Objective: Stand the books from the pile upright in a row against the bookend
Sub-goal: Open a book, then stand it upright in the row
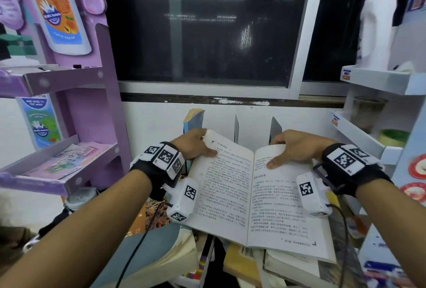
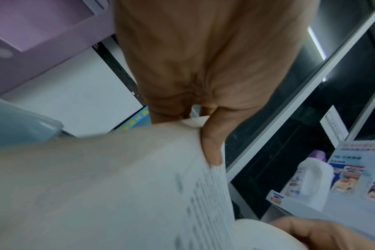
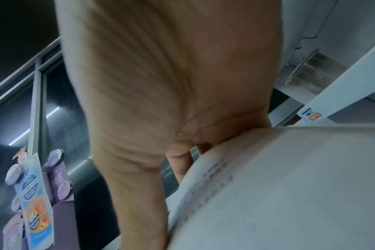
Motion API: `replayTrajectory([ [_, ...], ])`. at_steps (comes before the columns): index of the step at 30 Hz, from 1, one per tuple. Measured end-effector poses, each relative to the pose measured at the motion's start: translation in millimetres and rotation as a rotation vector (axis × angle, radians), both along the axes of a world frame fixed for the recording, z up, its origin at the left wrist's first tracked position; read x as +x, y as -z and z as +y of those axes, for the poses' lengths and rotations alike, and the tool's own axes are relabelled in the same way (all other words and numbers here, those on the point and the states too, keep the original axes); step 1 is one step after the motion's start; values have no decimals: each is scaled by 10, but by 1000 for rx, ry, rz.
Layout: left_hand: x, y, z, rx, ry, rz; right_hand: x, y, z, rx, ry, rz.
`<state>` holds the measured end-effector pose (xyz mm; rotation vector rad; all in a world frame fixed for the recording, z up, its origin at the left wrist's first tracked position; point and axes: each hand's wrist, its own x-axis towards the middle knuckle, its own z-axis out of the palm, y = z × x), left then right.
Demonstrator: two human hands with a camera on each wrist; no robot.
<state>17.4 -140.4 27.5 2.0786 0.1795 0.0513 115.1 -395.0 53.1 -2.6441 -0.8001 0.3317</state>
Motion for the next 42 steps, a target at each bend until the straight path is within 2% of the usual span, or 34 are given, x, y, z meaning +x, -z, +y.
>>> replayTrajectory([
  [10,-122,-195,-77,-261,-96,-350,-114,-368,-72,82,87,-283],
  [15,-172,-229,-158,-331,-92,-419,-78,-474,-224,66,133,-274],
  [19,-169,-207,-178,-343,-124,-440,-63,-511,-467,42,133,-170],
  [21,-162,-206,-198,-352,-140,-452,-91,-506,-546,107,120,-130],
  [25,-146,-254,-260,-383,-137,-476,-151,-577,-567,270,92,-224],
  [29,-123,-347,-291,-400,-129,-554,-196,-718,-515,415,68,-241],
  [42,-169,-555,-324,-448,-160,-706,-450,-980,-256,656,112,-420],
])
